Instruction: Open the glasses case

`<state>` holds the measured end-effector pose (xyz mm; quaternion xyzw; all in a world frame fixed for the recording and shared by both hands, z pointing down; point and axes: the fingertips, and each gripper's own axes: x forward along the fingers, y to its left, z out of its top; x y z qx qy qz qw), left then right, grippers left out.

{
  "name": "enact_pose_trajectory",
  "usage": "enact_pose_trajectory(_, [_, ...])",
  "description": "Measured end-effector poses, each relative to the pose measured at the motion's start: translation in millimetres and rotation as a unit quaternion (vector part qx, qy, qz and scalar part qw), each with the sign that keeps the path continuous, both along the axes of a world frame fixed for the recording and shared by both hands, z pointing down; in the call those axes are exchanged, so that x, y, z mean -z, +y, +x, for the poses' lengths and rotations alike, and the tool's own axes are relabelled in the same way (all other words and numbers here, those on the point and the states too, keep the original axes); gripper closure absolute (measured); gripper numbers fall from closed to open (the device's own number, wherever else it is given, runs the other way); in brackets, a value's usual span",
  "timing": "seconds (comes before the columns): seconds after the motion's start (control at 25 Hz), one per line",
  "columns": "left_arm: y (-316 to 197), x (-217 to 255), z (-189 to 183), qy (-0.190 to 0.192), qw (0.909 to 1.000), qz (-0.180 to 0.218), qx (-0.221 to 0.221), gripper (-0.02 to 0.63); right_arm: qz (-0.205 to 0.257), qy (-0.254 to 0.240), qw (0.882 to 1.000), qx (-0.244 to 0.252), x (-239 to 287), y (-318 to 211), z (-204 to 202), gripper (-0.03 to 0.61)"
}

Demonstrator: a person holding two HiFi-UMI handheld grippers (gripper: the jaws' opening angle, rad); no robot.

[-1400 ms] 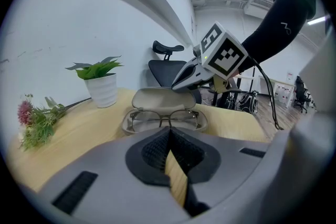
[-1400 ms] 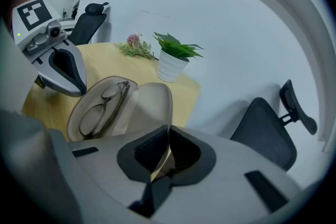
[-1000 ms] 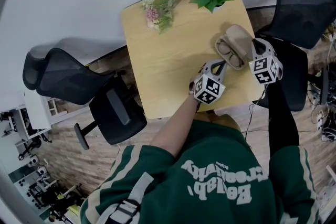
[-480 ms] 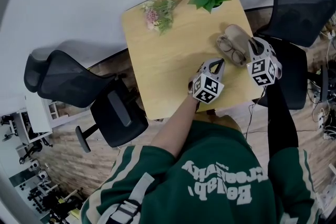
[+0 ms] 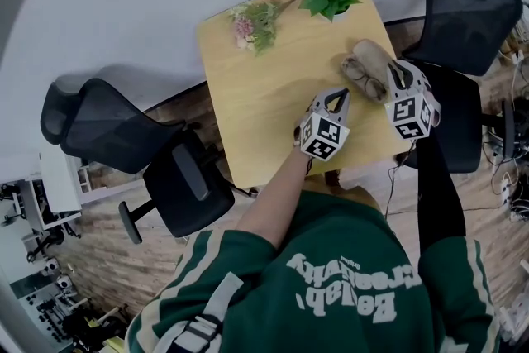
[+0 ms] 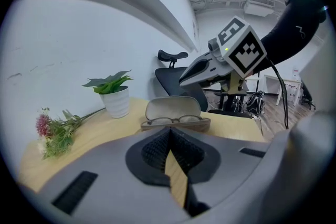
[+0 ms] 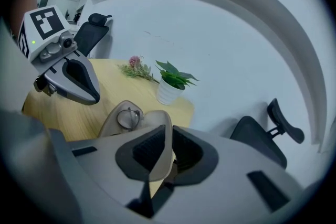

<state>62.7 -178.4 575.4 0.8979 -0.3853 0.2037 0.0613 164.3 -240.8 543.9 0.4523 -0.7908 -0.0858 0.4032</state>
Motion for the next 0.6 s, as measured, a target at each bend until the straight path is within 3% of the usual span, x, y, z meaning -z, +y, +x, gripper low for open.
enact_pose_trajectory(0.24, [-6.0, 36.0, -13.7, 0.027, 0.9987, 0.03, 0.032, 0.6, 0.027, -0.025, 0.999, -0.011, 26.9, 18.1, -3.3, 0.526])
enact_pose_trajectory(0.6, [-4.6, 111.4, -29.3, 0.029, 0.9929, 0.098, 0.06, 0.6, 0.073, -0.144, 0.986, -0.047, 92.2, 39.3, -15.5, 0.526])
